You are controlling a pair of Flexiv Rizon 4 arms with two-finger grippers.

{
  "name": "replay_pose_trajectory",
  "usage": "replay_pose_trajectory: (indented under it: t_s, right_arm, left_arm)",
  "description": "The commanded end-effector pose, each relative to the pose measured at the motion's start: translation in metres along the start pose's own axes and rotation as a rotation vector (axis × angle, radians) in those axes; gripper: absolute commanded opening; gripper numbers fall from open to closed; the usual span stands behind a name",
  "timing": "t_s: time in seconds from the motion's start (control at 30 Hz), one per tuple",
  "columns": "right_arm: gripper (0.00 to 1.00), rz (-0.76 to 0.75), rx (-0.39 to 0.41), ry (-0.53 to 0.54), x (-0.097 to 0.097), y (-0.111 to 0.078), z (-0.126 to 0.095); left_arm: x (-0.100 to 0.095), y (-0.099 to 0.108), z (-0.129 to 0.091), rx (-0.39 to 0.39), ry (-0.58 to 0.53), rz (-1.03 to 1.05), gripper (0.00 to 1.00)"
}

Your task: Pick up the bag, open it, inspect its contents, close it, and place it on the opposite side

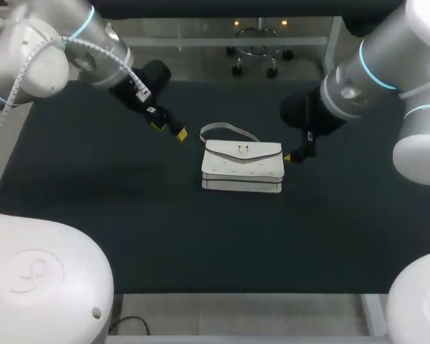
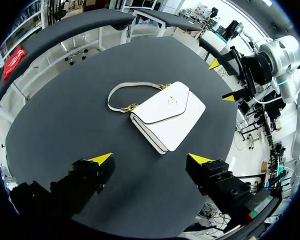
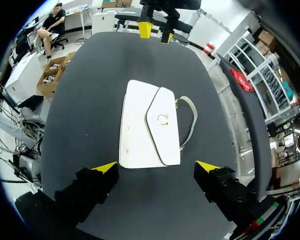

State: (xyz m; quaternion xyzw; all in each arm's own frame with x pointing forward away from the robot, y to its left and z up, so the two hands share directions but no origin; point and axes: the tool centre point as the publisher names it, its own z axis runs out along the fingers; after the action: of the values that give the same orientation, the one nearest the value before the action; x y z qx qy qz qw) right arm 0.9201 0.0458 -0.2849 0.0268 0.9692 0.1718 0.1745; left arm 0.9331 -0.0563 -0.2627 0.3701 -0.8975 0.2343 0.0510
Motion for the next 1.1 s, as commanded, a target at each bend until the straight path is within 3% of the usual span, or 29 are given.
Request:
replay_pose_trajectory:
  t_s: [0.03, 0.1, 0.5, 0.6, 0.77, 0.93, 1.1]
  right_arm:
    - [1.00, 0.002, 0.119, -0.084, 0.002, 0.009, 0.003]
    - [1.00, 0.009, 0.170, -0.127, 0.003, 0.010, 0.005]
    - [1.00, 0.009, 0.170, -0.127, 0.003, 0.010, 0.005]
    - [1.00, 0.009, 0.170, -0.127, 0.003, 0.010, 0.005]
    - [1.00, -0.063, 0.110, -0.143, 0.009, 0.017, 0.007]
    - [1.00, -0.080, 0.107, -0.124, 0.020, 0.014, 0.010]
    - [1.00, -0.098, 0.094, -0.115, 0.031, 0.011, 0.013]
  left_arm:
    - [0.003, -0.009, -0.004, -0.118, -0.013, -0.005, 1.00]
    - [0.003, -0.009, -0.004, -0.118, -0.013, -0.005, 1.00]
    - [0.003, -0.009, -0.004, -0.118, -0.013, -0.005, 1.00]
    - [-0.004, -0.012, -0.005, -0.033, -0.106, 0.187, 1.00]
    - [-0.013, -0.016, -0.003, -0.012, -0.130, 0.467, 1.00]
    - [-0.020, -0.022, -0.004, 0.035, -0.118, 0.695, 1.00]
    - [-0.022, -0.028, -0.002, 0.034, -0.124, 0.875, 1.00]
